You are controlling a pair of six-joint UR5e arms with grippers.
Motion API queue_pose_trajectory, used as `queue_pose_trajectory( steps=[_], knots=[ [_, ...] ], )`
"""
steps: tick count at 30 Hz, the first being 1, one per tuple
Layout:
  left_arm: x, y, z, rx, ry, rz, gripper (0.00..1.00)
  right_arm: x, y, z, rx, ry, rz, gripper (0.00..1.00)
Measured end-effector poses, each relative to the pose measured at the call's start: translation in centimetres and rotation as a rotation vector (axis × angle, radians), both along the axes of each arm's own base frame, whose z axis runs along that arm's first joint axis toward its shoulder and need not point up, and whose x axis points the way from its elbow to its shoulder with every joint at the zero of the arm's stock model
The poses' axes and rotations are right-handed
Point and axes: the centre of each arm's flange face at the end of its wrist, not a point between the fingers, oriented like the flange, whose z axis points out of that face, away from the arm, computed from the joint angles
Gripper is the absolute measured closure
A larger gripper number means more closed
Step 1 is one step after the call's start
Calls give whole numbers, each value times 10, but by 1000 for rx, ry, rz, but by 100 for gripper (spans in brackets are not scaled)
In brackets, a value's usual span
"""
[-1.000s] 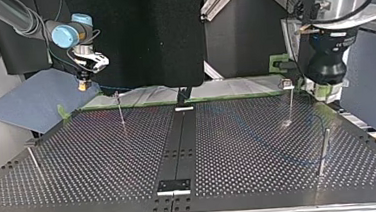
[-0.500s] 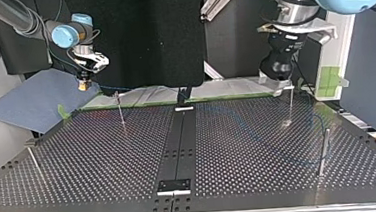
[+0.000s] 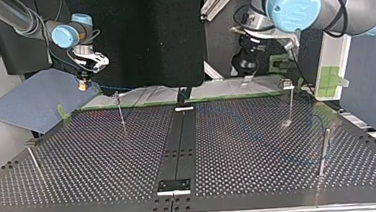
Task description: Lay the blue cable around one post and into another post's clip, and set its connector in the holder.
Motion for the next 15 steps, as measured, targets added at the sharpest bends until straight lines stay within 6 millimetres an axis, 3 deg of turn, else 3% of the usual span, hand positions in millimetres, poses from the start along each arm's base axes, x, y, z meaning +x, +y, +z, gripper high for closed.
queue_pose_trajectory(
  steps=[10, 15],
  knots=[
    [8, -36, -34, 19, -1, -43, 0, 0, 0, 0, 1, -6, 0, 83],
    [3, -57, -61, 2, 27, -97, 0, 0, 0, 0, 1, -6, 0, 83]
  ],
)
